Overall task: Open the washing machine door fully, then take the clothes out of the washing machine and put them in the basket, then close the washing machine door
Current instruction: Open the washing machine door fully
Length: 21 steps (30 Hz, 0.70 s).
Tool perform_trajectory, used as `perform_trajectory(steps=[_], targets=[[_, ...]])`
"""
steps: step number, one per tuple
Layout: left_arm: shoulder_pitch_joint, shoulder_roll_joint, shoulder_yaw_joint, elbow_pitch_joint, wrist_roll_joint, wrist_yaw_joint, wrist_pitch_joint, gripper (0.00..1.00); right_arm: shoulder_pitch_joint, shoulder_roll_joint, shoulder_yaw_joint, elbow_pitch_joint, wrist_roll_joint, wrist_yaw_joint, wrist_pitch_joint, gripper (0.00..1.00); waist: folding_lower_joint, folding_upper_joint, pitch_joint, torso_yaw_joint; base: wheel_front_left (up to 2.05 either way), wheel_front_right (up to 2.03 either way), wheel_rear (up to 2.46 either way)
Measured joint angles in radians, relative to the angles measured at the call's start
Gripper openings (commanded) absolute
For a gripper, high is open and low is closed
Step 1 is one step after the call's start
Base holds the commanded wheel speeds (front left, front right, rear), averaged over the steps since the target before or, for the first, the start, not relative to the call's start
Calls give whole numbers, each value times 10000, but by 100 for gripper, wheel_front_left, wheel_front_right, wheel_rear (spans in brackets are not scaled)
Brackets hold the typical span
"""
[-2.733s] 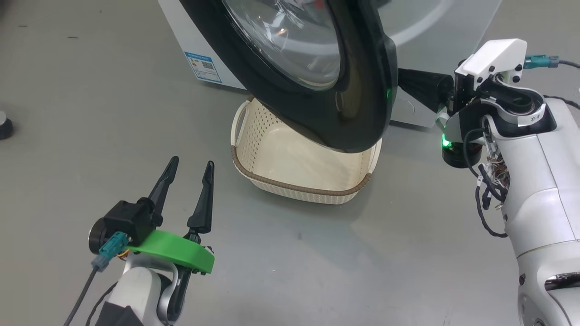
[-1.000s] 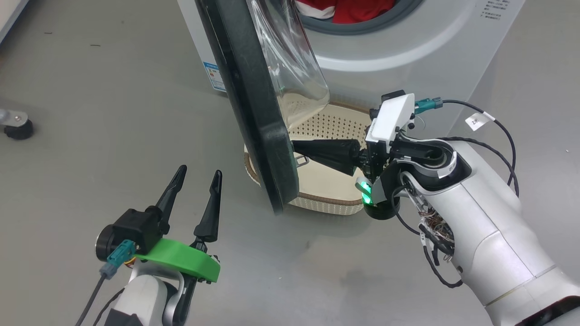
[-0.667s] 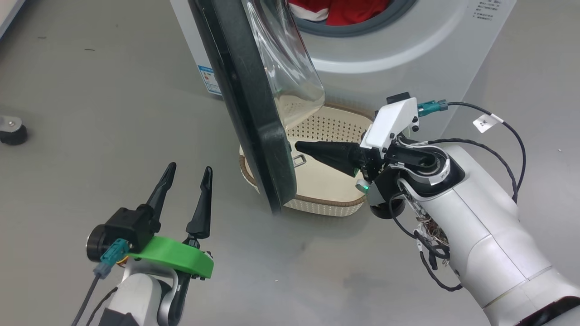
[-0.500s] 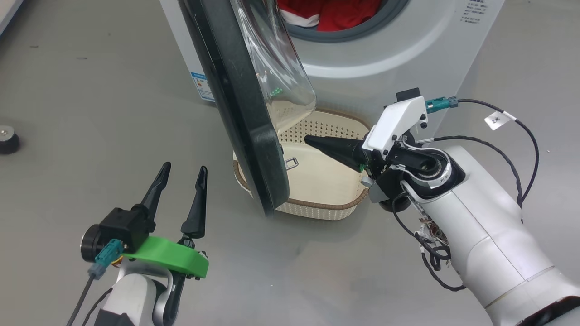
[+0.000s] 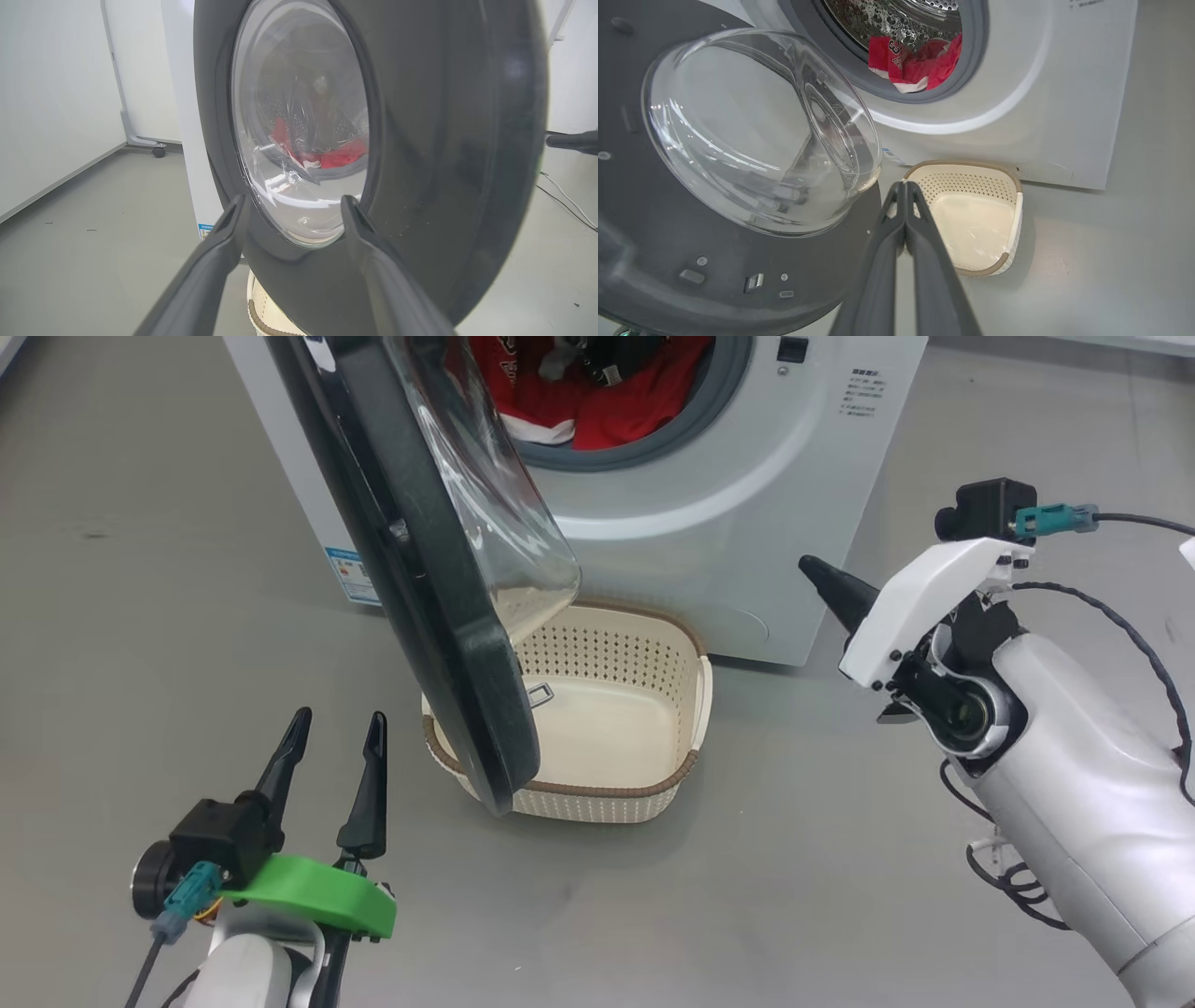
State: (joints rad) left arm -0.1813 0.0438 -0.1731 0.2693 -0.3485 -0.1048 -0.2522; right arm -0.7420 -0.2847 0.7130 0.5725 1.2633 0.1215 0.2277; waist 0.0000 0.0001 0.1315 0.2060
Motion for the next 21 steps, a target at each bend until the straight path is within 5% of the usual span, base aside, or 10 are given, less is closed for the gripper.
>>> perform_trajectory(steps=[6,15,21], targets=[[250,23,190,44,27,2,0,100,475,-497,523,-192,-1747,-2,-1768,0,0,0,-337,-407,0,0,0],[605,36,472,15,69,29,0,100,1457,-711,704,-240,-2834,-25,-3868,0,0,0,-771,-943,0,0,0],[868,58,759,-136,69,90,0,100,2037,-594,571,-278,-3177,-598,-5152,0,0,0,-938,-1258,0,0,0]])
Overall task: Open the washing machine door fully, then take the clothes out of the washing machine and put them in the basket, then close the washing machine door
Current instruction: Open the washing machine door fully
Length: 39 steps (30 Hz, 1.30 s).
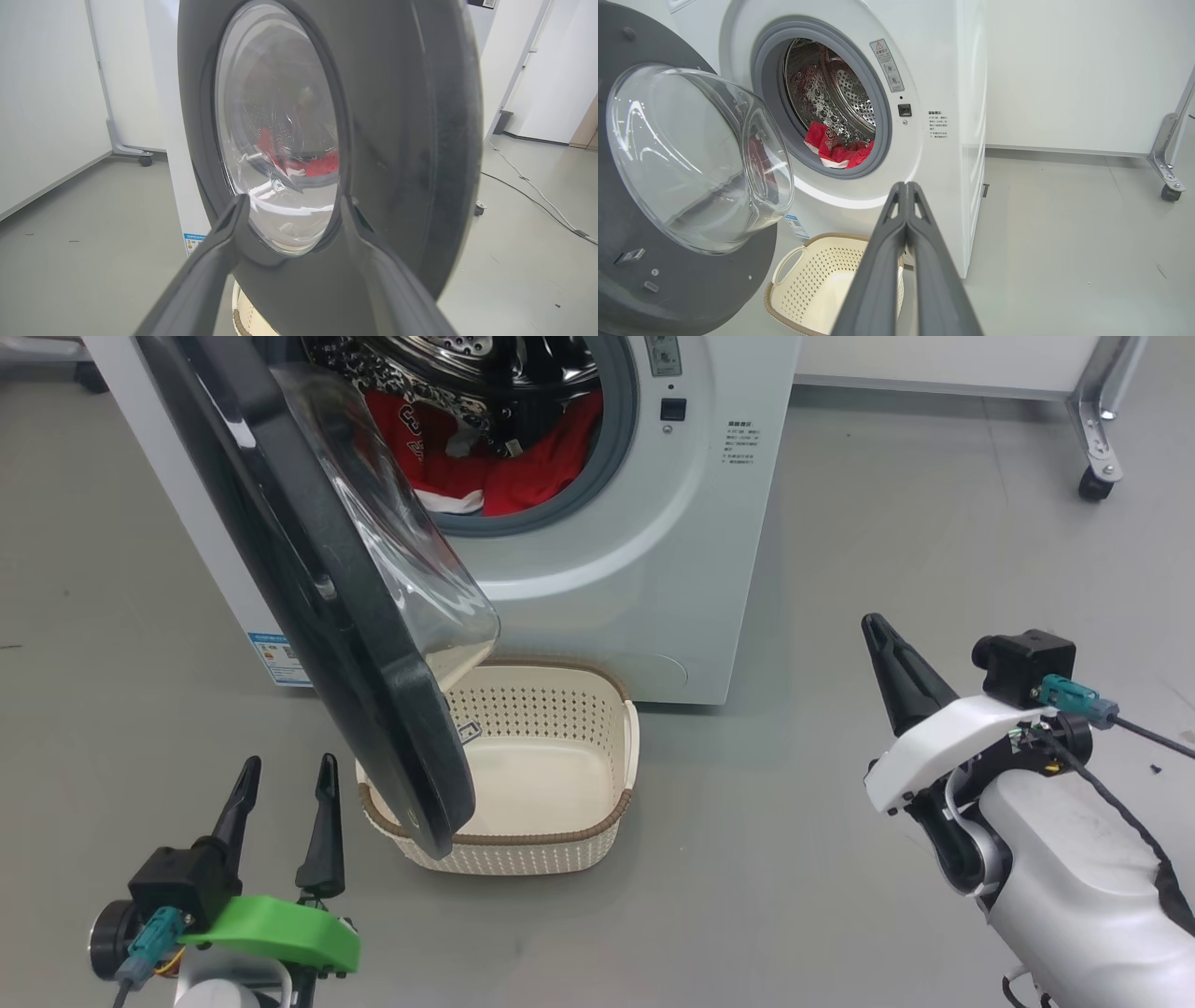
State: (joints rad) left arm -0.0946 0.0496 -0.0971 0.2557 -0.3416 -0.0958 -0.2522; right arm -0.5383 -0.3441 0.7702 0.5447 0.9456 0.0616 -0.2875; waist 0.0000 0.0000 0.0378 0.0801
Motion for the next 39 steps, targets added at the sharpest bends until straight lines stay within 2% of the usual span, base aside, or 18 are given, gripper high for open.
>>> perform_trajectory(steps=[10,11,13,19,24,39], targets=[[119,12,313,-130,0,25,0,100,1059,255,-589,-155,-180,-828,196,0,0,0,5,-431,0,0,0],[137,12,324,-146,0,25,2,100,1136,282,-650,-209,-265,-905,198,29,0,1,18,-465,0,0,0],[158,12,359,-199,0,25,2,100,1248,301,-894,-407,-558,-1053,276,100,0,0,52,-529,0,0,0],[169,10,416,-347,0,25,0,100,1336,431,-1977,-1323,-1127,-1325,282,100,0,0,195,-652,0,0,0],[169,6,430,-372,0,23,0,100,1738,608,-2696,-1925,-1670,-1358,282,100,0,0,328,-721,0,0,0],[169,2,481,-370,77,12,0,100,3004,972,-3187,-2719,-2869,-1350,282,100,0,0,452,-670,0,0,0]])
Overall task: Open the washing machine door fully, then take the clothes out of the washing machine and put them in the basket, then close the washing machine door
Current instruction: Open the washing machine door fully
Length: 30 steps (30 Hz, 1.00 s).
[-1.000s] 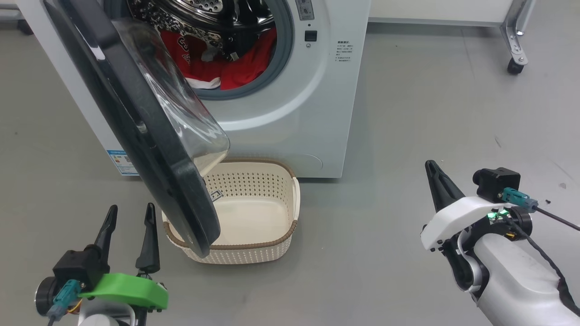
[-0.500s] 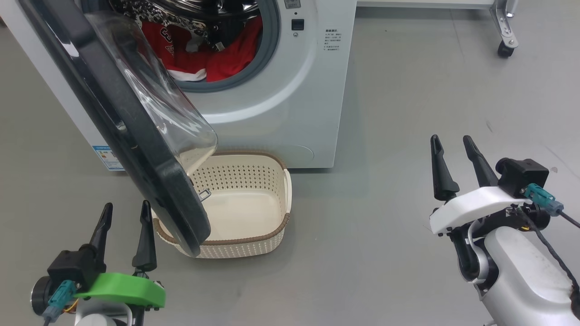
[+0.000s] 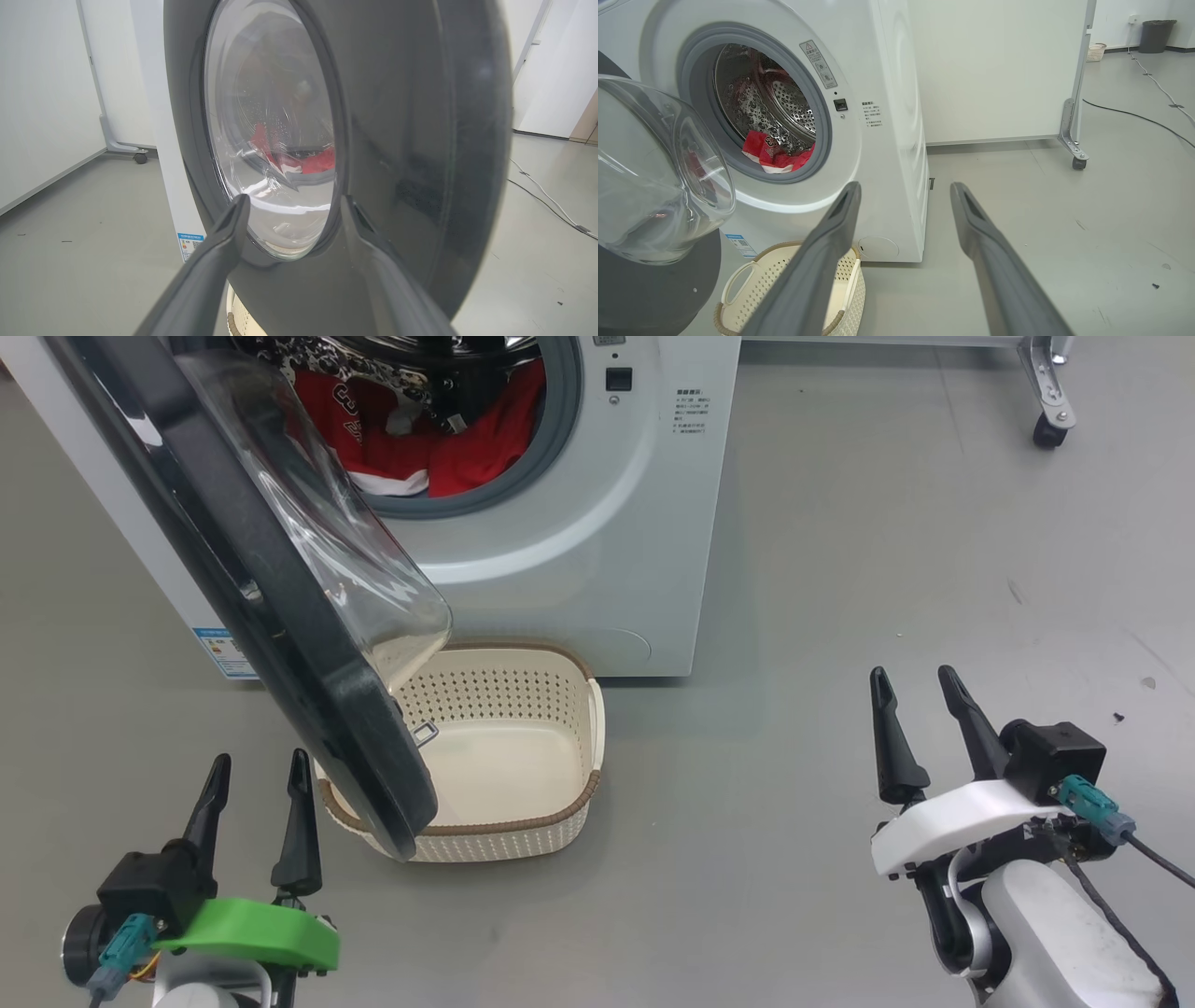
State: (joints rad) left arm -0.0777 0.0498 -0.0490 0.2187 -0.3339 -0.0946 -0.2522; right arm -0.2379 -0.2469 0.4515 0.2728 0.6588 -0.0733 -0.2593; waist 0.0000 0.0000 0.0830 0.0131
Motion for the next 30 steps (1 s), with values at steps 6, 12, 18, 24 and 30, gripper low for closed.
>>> perform_trajectory(steps=[6,12,18,24,30], targets=[[0,-6,15,4,0,-2,0,100,297,150,-136,-121,-374,17,0,100,0,0,34,46,0,0,0],[-1,-10,31,12,2,-29,0,100,500,293,-347,-274,-548,105,0,100,0,0,48,74,0,0,0],[-2,-15,35,15,13,-33,0,100,728,389,-537,-343,-736,211,0,100,0,0,39,97,0,0,0],[-2,-17,42,25,13,-79,0,100,872,550,-650,-378,-970,311,0,100,0,0,39,113,0,0,0],[-4,-21,92,42,13,-84,0,100,1056,625,-826,-387,-1143,456,0,100,0,0,46,130,0,0,0]])
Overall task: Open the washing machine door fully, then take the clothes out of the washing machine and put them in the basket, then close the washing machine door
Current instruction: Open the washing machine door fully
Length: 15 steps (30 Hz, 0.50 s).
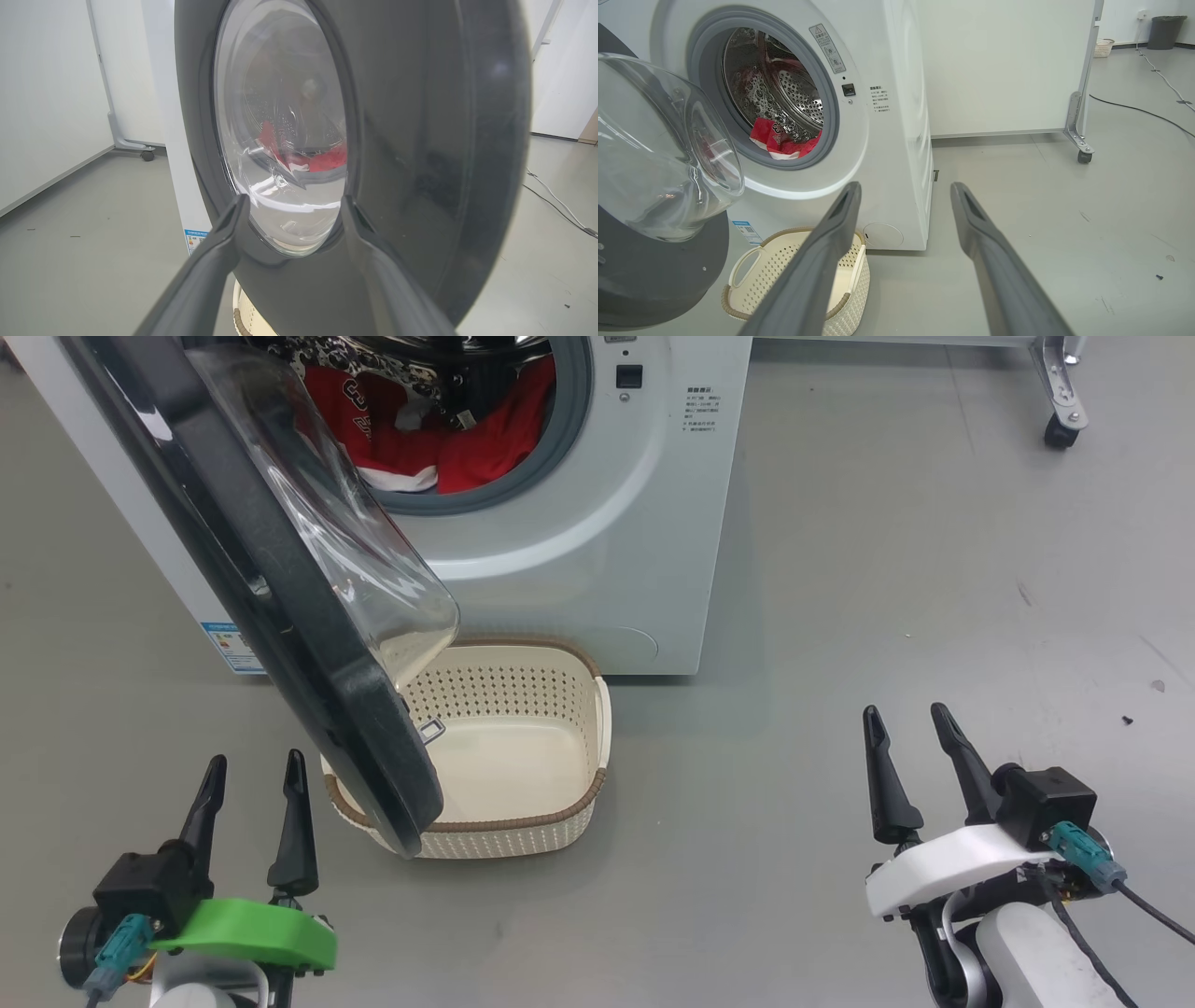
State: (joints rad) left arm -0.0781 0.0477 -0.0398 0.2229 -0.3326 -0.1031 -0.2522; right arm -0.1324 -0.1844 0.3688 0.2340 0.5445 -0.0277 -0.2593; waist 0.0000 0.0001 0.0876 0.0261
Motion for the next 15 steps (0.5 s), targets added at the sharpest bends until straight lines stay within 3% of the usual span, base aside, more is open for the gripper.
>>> perform_trajectory(steps=[15], targets=[[0,-8,0,90,19,-36,0,100,198,265,-255,10,-399,263,0,100,0,0,-42,5,0,0,0]])
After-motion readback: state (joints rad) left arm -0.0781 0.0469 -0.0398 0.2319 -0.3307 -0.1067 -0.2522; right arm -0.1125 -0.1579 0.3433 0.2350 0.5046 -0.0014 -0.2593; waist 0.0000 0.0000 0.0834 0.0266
